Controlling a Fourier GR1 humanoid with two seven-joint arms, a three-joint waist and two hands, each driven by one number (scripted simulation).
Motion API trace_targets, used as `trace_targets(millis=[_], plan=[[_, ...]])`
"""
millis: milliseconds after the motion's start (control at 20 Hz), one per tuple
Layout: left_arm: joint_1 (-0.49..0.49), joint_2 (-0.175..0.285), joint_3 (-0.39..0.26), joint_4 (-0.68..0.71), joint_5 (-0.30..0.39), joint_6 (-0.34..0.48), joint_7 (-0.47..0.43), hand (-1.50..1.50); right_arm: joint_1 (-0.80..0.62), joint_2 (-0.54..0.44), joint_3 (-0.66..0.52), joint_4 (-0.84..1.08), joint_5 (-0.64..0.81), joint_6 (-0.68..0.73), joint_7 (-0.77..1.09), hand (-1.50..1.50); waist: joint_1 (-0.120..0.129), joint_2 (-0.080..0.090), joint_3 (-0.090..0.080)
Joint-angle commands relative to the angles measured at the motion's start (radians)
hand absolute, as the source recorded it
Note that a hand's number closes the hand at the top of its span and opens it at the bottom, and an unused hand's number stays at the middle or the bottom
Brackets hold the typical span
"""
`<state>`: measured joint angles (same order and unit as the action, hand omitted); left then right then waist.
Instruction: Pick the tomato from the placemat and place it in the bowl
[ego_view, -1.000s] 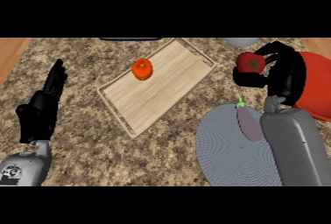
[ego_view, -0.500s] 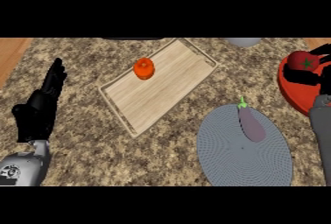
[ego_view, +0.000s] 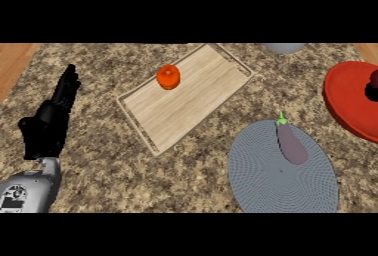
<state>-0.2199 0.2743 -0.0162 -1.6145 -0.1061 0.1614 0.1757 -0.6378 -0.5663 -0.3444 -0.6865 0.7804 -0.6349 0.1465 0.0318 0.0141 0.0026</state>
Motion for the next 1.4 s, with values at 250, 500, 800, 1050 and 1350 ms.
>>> trace_targets(millis=[250,500,800,1050,1350], plan=[[0.005,-0.018,-0.003,0.007,0.003,-0.01,-0.037,0.0,-0.09,-0.079,-0.162,0.323,-0.157,0.058,-0.195,-1.5,0.025,0.013,0.004],[-0.055,-0.04,-0.023,0.02,-0.029,0.016,0.025,0.0,-0.075,-0.082,-0.249,0.341,-0.278,0.163,-0.413,-1.5,0.008,0.012,0.007],[-0.031,-0.038,-0.014,0.035,-0.032,0.012,-0.021,0.0,-0.098,-0.09,-0.334,0.383,-0.362,0.168,-0.565,-1.5,0.017,0.012,0.004],[-0.043,-0.001,0.03,0.048,0.012,-0.038,-0.023,0.0,-0.064,-0.167,-0.407,0.428,-0.437,0.258,-0.638,-1.5,0.006,0.006,0.003],[-0.008,-0.001,0.045,0.011,-0.004,-0.025,-0.004,0.0,0.047,-0.167,-0.477,0.438,-0.545,0.394,-0.754,-1.5,-0.016,-0.007,0.001]])
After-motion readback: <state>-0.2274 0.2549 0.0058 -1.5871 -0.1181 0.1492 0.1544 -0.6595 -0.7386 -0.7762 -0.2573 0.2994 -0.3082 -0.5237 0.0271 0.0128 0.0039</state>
